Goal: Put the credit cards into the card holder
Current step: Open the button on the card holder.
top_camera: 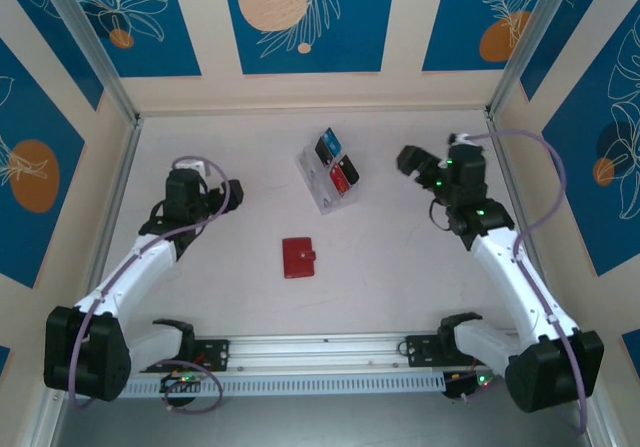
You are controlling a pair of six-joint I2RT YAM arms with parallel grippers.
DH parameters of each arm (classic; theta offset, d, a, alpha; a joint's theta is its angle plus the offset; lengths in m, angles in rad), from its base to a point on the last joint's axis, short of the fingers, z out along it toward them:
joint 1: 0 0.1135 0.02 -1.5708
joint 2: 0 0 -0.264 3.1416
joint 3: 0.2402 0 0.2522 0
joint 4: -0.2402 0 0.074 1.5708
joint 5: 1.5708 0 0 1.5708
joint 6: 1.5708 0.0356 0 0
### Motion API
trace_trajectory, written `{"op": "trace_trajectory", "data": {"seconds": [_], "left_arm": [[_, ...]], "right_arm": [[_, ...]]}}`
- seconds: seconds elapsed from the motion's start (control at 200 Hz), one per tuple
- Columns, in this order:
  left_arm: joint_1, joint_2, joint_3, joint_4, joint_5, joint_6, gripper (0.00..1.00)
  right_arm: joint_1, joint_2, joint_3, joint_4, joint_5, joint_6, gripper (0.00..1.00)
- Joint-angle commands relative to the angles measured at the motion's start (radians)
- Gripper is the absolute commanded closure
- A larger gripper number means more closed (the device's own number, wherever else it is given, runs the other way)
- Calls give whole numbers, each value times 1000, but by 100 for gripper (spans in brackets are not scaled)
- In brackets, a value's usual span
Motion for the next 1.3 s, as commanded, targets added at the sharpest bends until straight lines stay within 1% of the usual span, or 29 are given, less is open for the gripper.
{"op": "trace_trajectory", "data": {"seconds": [0.0,0.12,0.16,0.22,0.29,0.38,0.51,0.675,0.79,0.975,1.125,1.295], "left_arm": [[-57,3,-35,-37,200,-83,33],[-129,52,-77,25,285,-144,62],[-151,65,-92,55,302,-168,71],[-184,84,-109,102,322,-191,82],[-224,122,-116,146,337,-209,92],[-266,184,-123,197,358,-232,99],[-301,280,-140,280,375,-260,100],[-305,365,-166,344,362,-274,100],[-304,385,-198,374,355,-276,100],[-308,395,-256,419,346,-284,100],[-312,394,-285,445,339,-290,100],[-320,403,-291,453,332,-287,100]], "right_arm": [[163,35,16,-239,66,-25,14],[344,104,14,-243,65,15,30],[396,141,26,-247,73,27,34],[467,203,50,-248,91,40,44],[531,285,76,-231,91,46,50],[576,393,129,-233,77,50,52],[606,508,180,-200,16,47,52],[627,626,239,-191,-20,34,52],[636,692,268,-173,-48,28,52],[659,783,325,-190,-32,16,55],[675,822,341,-207,-16,18,55],[694,843,327,-203,-32,22,55]]}}
